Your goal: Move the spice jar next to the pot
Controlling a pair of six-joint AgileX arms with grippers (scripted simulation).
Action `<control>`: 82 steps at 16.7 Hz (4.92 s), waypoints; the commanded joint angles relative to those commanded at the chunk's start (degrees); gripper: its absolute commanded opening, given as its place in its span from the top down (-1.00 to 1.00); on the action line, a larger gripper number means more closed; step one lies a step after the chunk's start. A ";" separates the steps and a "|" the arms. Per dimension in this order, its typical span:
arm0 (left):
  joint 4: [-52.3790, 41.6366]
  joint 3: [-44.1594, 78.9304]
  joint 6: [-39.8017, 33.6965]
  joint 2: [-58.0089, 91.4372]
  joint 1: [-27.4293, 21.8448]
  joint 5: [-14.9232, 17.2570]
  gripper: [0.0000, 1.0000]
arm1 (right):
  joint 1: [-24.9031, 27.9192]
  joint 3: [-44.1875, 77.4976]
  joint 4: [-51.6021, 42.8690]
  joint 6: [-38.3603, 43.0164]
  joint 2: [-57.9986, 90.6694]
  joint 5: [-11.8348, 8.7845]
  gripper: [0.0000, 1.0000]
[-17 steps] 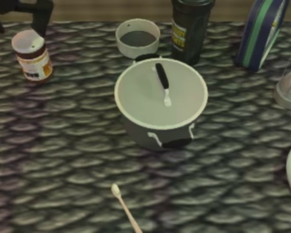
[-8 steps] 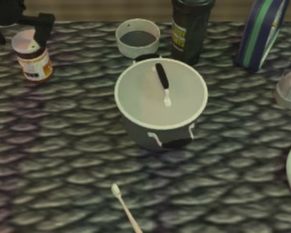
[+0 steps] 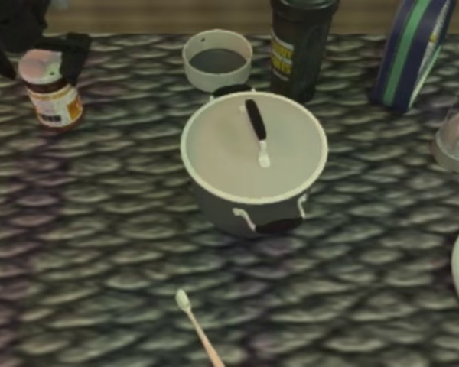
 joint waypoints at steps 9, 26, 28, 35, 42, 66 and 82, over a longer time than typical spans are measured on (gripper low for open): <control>-0.74 5.17 0.00 4.69 -0.01 0.07 -0.70 | 0.00 0.00 0.00 0.00 0.00 0.00 -1.00; -0.74 5.17 0.00 4.69 -0.01 0.07 1.00 | 0.00 0.00 0.00 0.00 0.00 0.00 -1.00; -0.74 5.17 0.00 4.69 -0.01 0.07 1.00 | 0.00 0.00 0.00 0.00 0.00 0.00 -1.00; 2.35 -4.18 0.06 -2.99 0.16 -0.13 1.00 | 0.00 0.00 0.00 0.00 0.00 0.00 -1.00; 10.37 -36.13 0.13 -24.26 0.70 -0.37 1.00 | 0.00 0.00 0.00 0.00 0.00 0.00 -1.00; 27.83 -77.59 -21.46 -48.09 -12.86 -4.15 1.00 | 0.00 0.00 0.00 0.00 0.00 0.00 -1.00; 40.17 -87.57 -26.21 -45.71 -15.96 -4.94 1.00 | 0.00 0.00 0.00 0.00 0.00 0.00 -1.00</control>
